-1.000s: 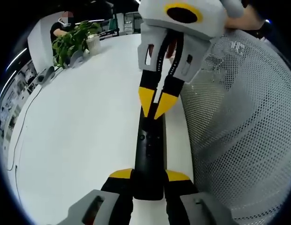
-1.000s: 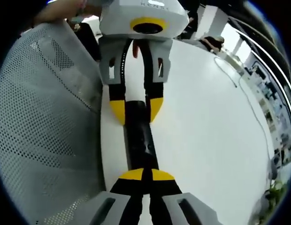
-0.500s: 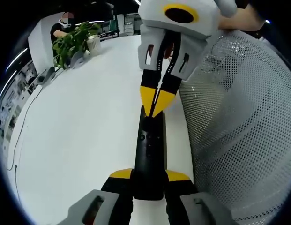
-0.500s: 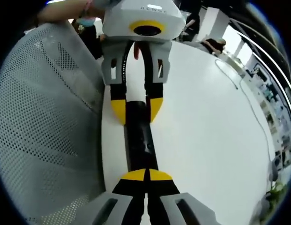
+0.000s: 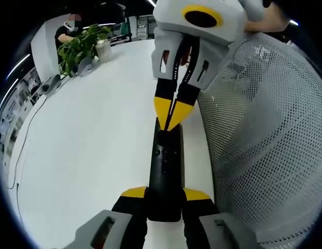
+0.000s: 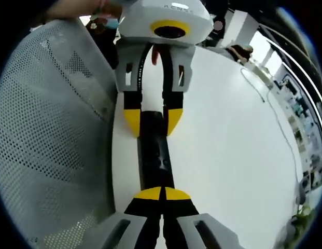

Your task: Press the specified remote control buttons in sequence, fully releasing each button before pressing the next.

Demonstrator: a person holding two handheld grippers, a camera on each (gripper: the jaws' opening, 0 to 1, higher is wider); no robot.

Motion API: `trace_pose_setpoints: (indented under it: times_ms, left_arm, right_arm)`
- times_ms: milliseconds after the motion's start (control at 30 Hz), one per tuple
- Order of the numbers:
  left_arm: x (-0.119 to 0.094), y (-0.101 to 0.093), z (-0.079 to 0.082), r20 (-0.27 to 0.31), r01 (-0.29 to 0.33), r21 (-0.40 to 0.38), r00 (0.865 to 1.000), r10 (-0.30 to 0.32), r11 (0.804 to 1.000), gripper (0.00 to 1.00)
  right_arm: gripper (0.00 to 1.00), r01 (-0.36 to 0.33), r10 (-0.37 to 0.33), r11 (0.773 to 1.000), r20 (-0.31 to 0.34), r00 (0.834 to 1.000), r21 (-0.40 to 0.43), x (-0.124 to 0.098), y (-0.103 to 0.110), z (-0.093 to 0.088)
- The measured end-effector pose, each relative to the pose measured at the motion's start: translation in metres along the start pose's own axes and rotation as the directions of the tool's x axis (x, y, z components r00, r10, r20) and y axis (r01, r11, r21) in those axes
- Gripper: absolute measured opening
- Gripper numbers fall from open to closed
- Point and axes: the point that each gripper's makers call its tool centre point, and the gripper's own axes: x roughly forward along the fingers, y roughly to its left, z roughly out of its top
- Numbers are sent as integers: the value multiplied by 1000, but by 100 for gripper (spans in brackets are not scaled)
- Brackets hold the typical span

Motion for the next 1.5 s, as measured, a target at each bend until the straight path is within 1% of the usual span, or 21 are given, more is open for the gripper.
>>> trace_pose_setpoints:
  times_ms: [233, 433, 567, 600, 633, 667, 733, 1000, 1100, 1167, 1233, 1400, 1467, 1500]
  left_arm:
    - [0, 0, 0, 10, -2, 0, 1000, 2, 1000, 25]
    - [0, 0, 0, 17, -1, -3, 1000, 1, 1000, 25]
    - [-1, 0, 0, 21, -1, -4, 1000, 1, 1000, 25]
    - [-1, 0, 0, 22, -1, -3, 1000, 1, 1000, 25]
    - [0, 0, 0, 22, -1, -2, 1000, 1, 1000, 25]
    - [0, 0, 0, 24, -1, -1, 1000, 1, 1000, 25]
    - [0, 0, 0, 25, -1, 1, 1000, 1, 1000, 25]
    - [0, 0, 0, 21, 1, 9, 1000, -1, 1000, 25]
    - [-1, 0, 0, 23, 0, 6, 1000, 0, 1000, 25]
    - [-1, 0, 0, 25, 0, 5, 1000, 0, 1000, 25]
    - [0, 0, 0, 27, -1, 4, 1000, 1, 1000, 25]
    - [0, 0, 0, 28, 0, 3, 1000, 0, 1000, 25]
    - [0, 0, 0, 29, 1, 1, 1000, -1, 1000, 25]
    - [0, 0, 0, 30, 1, 1, 1000, -1, 1000, 25]
  right_arm:
    - [0, -6, 6, 999, 12, 1000, 39, 0, 0, 1]
    - [0, -16, 15, 999, 38, 999, 45, 2, 1, 6]
    - [0, -34, 32, 999, 63, 997, 35, 3, 5, 13]
    - [0, -34, 32, 999, 58, 998, 35, 4, 5, 13]
    - [0, -28, 27, 999, 34, 999, 21, 6, 6, 9]
    - [0, -27, 26, 1000, 46, 999, 12, 5, 5, 12]
    - [0, -26, 25, 1000, 41, 999, 13, 5, 5, 11]
    - [0, -38, 34, 997, 65, 997, 67, 6, 3, 11]
    - [0, -35, 31, 998, 62, 998, 53, 6, 4, 12]
    - [0, -40, 35, 996, 62, 997, 76, 5, 2, 12]
    - [0, -39, 32, 995, 77, 997, 88, 6, 1, 14]
    - [0, -43, 36, 997, 107, 994, 62, 8, 5, 25]
    - [0, -48, 43, 998, 98, 994, 49, 9, 7, 25]
    - [0, -30, 28, 999, 80, 996, 20, 10, 6, 22]
